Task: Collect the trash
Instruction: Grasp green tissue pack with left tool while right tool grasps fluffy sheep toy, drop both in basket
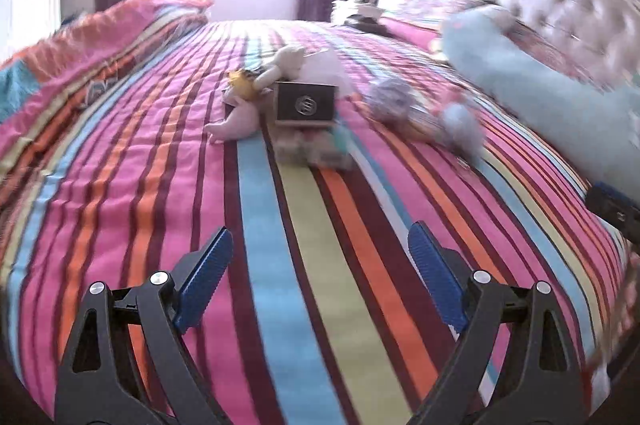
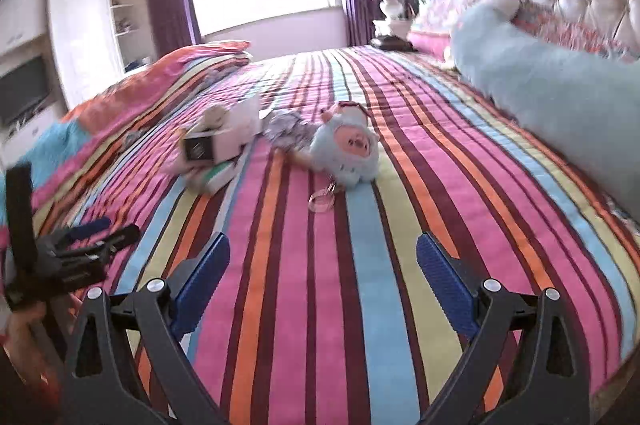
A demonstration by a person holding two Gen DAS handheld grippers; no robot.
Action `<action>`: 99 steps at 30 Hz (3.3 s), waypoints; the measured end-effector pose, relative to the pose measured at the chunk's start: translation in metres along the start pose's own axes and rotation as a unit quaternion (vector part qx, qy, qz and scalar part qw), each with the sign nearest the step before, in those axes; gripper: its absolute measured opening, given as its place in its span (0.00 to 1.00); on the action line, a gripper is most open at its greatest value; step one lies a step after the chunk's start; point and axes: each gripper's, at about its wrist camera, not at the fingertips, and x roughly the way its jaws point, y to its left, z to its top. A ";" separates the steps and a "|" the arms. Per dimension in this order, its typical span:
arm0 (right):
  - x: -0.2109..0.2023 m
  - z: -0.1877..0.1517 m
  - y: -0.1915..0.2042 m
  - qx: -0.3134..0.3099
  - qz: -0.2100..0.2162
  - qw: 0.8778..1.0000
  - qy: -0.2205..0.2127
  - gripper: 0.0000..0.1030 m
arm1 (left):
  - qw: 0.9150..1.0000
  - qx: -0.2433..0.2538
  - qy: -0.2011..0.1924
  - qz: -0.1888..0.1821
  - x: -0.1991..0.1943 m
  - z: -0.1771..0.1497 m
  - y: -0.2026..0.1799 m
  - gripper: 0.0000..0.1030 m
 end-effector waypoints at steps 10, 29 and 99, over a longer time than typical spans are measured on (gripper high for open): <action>0.093 0.058 -0.013 -0.023 -0.024 0.999 0.036 0.87 | 0.999 0.006 0.046 0.014 0.099 0.062 0.001 0.84; 0.152 0.054 -0.023 0.031 0.009 0.994 0.103 0.62 | 0.993 0.013 0.111 0.043 0.135 0.064 0.002 0.69; -0.083 -0.315 0.073 -0.014 0.124 0.924 0.360 0.77 | 0.957 0.083 0.274 -0.048 -0.107 -0.340 -0.058 0.88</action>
